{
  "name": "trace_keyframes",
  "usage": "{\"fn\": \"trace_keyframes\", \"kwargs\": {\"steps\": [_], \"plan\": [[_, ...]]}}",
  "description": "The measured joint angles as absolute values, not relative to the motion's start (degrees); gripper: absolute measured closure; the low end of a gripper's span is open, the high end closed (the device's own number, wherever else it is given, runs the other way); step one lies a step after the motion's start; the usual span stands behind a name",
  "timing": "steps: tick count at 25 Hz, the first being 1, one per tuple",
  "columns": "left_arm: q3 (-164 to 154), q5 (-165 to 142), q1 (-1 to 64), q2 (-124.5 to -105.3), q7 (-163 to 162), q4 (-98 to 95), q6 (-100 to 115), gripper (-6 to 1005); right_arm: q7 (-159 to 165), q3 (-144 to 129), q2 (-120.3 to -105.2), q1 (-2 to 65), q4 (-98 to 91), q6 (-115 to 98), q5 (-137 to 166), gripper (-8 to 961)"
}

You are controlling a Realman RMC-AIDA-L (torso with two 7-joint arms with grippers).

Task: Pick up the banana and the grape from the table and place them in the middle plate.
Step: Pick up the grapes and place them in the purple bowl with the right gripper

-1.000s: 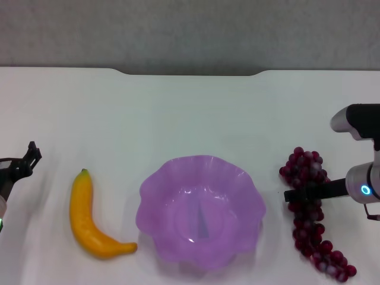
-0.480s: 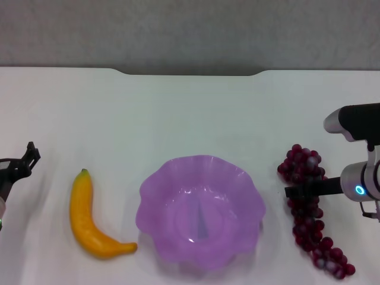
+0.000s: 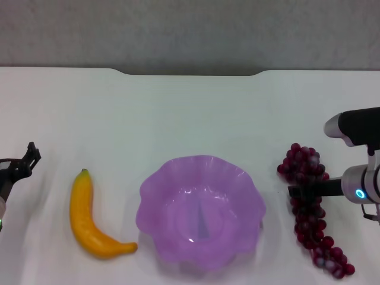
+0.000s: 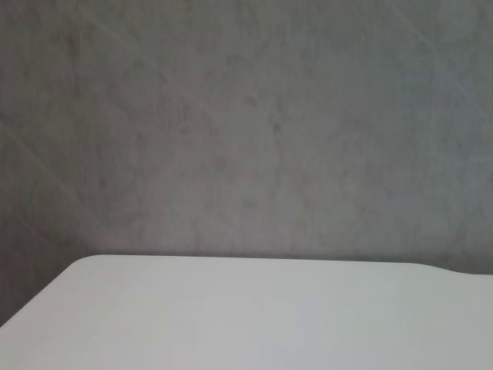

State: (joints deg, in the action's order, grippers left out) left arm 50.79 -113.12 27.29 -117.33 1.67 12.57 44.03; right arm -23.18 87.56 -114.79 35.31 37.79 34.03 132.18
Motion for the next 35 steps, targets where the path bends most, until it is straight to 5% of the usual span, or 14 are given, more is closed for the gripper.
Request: {"fn": "trace_keyframes", "kwargs": {"steps": [35], "plan": [[51.16,-113.12,26.53,-117.29,1.67,12.57,44.09,106,-34.26,71.48,-114.64,29.16,40.44,13.83,118.34,406]]}}
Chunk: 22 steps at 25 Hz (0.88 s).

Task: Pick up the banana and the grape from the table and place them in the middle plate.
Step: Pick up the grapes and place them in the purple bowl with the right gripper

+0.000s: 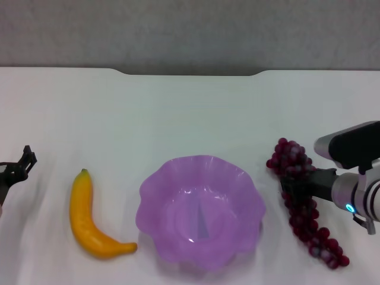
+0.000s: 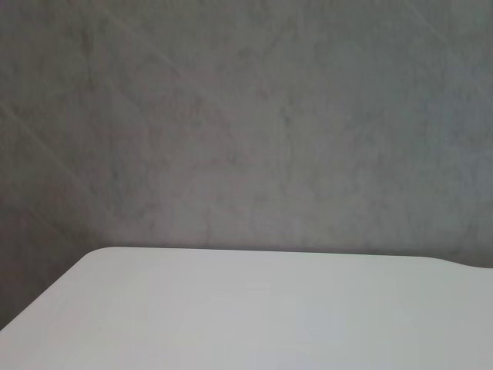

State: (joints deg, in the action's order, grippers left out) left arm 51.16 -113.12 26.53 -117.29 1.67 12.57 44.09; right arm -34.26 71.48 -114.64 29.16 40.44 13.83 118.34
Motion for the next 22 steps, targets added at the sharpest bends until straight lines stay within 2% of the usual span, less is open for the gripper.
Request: {"fn": "trace_keyframes", "kwargs": {"steps": [9,22], "plan": [[51.15,-113.06,26.53,-117.24,1.67,12.57,44.13,106,-34.3,61.1,-114.46,24.89,45.9,0.23,118.43,423],[51.15,-112.94,26.36,-117.16,1.5,12.47,44.02,106,-34.43,49.12,-114.11,22.69,49.01,-15.79,120.43,442]]}}
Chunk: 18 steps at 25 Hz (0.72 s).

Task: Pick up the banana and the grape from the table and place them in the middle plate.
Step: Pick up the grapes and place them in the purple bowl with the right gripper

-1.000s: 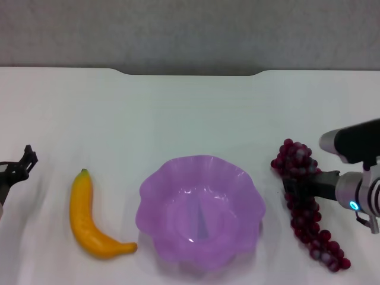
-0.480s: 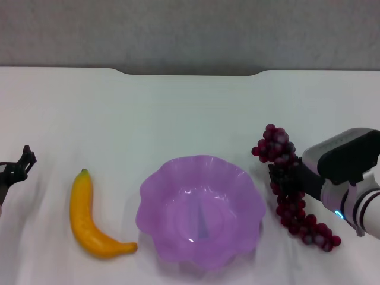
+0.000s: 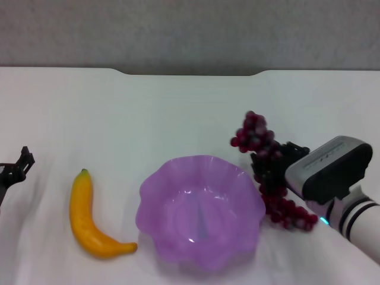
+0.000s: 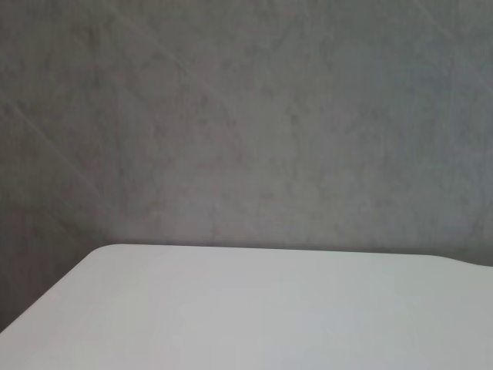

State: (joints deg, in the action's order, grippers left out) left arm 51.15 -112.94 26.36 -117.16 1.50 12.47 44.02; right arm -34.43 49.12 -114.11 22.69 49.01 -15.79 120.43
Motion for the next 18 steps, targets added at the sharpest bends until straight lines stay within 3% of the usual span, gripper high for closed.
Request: {"fn": "trace_keyframes", "kwargs": {"steps": [6,11,15,18], "plan": [[51.16,-112.84,26.51,-117.15,1.28,12.26,43.71,105,-34.87,44.87,-113.56,21.36,54.78,-21.64,124.27,450],[51.24,-112.7,26.4,-117.15,1.17,12.2,43.69,105,-35.42,46.04,-112.55,13.69,67.59,-20.58,132.2,457],[51.24,-112.58,26.33,-117.16,1.16,12.18,43.74,105,-38.93,47.37,-113.56,4.92,75.84,-21.67,140.33,462],[51.31,-112.56,26.27,-117.16,1.14,12.13,43.88,105,-40.12,47.66,-114.3,2.42,78.95,-21.55,142.99,467]]}}
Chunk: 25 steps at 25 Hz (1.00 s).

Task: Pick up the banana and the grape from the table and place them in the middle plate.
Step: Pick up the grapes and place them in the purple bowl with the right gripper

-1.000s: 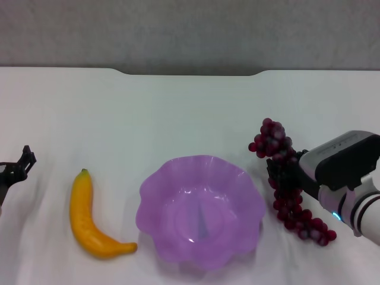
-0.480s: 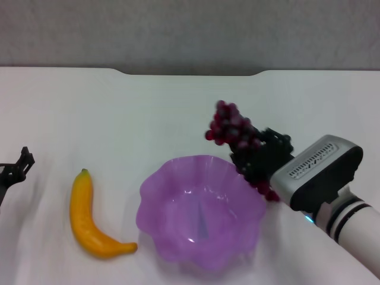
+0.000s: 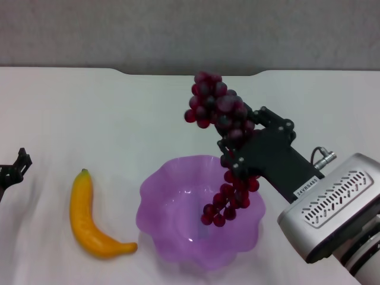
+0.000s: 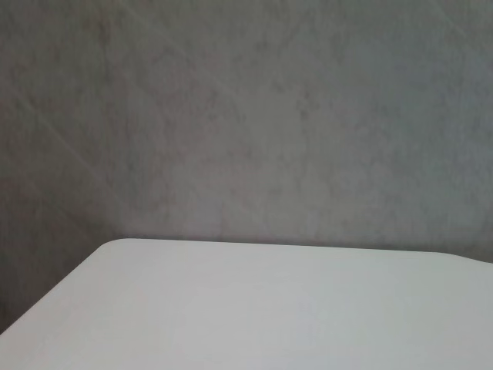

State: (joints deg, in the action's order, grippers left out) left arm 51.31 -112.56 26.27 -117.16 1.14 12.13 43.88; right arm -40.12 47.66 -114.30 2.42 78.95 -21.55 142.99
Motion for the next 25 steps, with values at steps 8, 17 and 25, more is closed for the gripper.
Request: {"fn": "trace_keyframes", "kwargs": {"steps": [8,17,25], "plan": [[51.28,-112.57,26.38,-117.16,1.14,12.12,43.83,105,-39.78,48.66,-114.36,4.92,77.41,-16.06,141.04,474],[51.36,-112.49,26.51,-117.16,1.09,12.12,43.9,105,-39.54,47.87,-114.53,8.58,71.11,-12.51,139.69,483],[51.42,-112.43,26.52,-117.24,1.04,12.13,44.04,106,-33.77,47.2,-114.68,11.92,63.09,-12.82,139.54,486]]}}
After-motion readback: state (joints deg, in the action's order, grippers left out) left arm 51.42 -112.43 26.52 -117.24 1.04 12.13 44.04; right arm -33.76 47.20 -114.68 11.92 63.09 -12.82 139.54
